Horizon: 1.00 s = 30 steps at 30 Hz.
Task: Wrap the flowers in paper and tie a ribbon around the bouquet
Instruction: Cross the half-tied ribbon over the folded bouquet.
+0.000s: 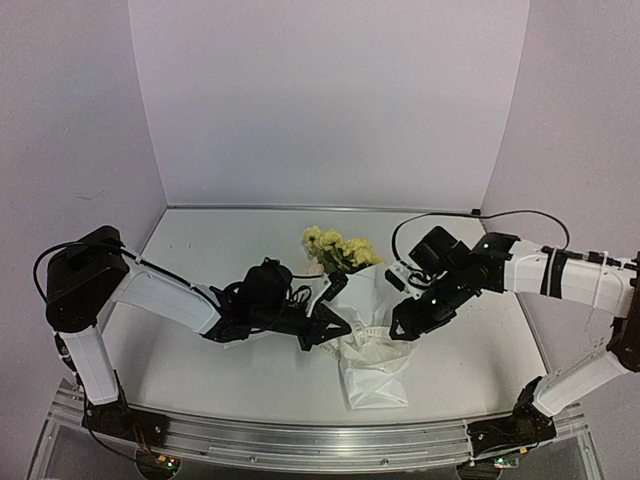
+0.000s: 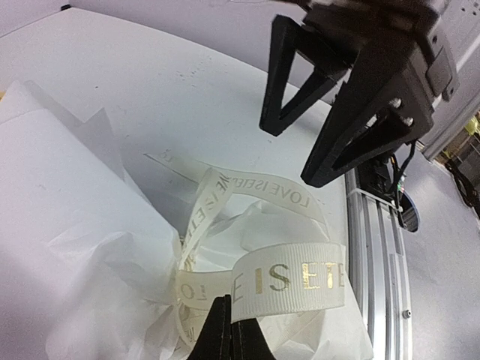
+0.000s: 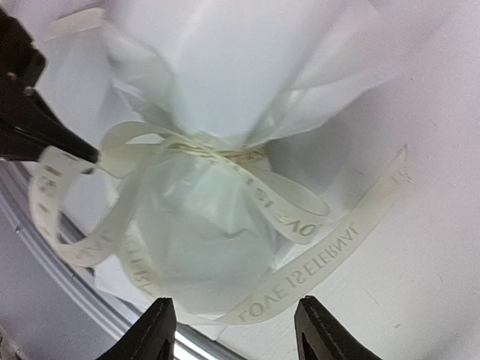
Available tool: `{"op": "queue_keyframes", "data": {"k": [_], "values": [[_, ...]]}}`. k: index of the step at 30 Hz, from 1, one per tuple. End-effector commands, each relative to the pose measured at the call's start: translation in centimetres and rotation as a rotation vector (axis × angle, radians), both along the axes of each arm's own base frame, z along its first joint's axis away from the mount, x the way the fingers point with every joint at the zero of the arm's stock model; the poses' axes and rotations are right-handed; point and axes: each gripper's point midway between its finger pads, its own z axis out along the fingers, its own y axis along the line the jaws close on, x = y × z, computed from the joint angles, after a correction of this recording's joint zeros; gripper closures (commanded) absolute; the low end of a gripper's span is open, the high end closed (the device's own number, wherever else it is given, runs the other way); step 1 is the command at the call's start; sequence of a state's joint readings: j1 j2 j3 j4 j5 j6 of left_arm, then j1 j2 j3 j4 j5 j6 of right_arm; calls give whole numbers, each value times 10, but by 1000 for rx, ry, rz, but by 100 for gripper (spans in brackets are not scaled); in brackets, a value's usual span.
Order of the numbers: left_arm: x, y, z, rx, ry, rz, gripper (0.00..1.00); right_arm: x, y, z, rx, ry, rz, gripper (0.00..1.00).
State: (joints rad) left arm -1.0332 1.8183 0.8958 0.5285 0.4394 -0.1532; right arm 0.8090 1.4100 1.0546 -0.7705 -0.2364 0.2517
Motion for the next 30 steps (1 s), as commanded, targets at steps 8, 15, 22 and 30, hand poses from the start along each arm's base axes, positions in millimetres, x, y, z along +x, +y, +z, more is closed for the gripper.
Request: {"op": "queue_keyframes", "data": {"k": [8, 15, 22, 30], "values": [[25, -3, 16, -65, 10, 150, 100, 25, 3, -51, 16, 24, -254, 52], [19, 13, 12, -51, 37, 177, 100, 22, 16, -74, 61, 93, -320, 60], [8, 28, 4, -30, 81, 180, 100, 8, 33, -80, 46, 89, -263, 62], [-4, 34, 8, -36, 97, 151, 100, 3, 28, -67, 25, 31, -217, 62]]}}
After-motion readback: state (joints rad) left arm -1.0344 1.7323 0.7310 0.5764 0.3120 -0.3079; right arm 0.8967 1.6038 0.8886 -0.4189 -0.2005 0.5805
